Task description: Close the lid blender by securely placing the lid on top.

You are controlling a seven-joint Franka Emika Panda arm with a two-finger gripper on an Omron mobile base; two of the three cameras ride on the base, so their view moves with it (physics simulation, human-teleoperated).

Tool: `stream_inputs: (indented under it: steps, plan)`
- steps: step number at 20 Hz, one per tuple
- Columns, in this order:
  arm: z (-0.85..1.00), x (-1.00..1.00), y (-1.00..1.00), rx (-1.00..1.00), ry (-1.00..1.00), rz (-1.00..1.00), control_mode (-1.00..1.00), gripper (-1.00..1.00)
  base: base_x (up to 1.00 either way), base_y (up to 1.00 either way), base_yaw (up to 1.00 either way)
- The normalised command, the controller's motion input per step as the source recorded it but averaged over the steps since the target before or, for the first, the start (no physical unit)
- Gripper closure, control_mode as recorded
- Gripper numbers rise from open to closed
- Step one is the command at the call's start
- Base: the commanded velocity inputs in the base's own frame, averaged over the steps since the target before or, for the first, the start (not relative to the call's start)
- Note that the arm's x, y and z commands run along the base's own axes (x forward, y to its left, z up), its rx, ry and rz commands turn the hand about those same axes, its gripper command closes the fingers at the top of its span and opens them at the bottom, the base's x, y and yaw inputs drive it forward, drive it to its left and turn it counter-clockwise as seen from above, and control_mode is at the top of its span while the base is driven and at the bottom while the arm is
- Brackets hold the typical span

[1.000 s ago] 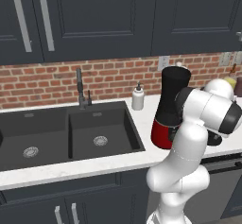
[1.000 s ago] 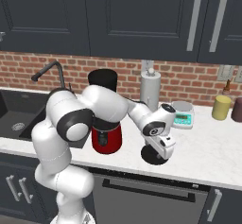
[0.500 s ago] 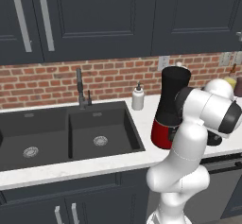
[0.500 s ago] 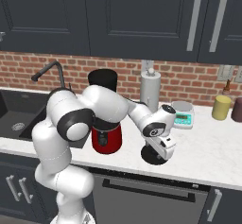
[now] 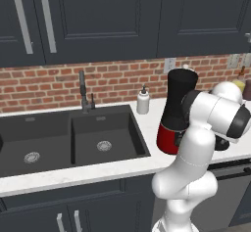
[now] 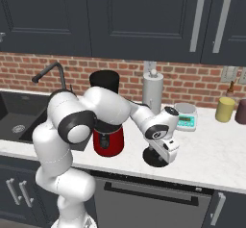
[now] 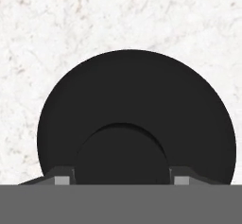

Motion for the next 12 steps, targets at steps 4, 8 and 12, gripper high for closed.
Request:
stream_inputs:
  steps: [4,8,12]
  plan:
    - [0.0,0.0,0.0,0.0,0.0,0.0,-1.0,1.0,0.0,0.0,0.0]
    - [0.0,0.0,0.0,0.0,0.0,0.0,-1.0,1.0,0.0,0.0,0.0]
    - [0.13,-0.13,0.0,0.0,-0.03,0.0,-1.0,1.0,0.0,0.0,0.0]
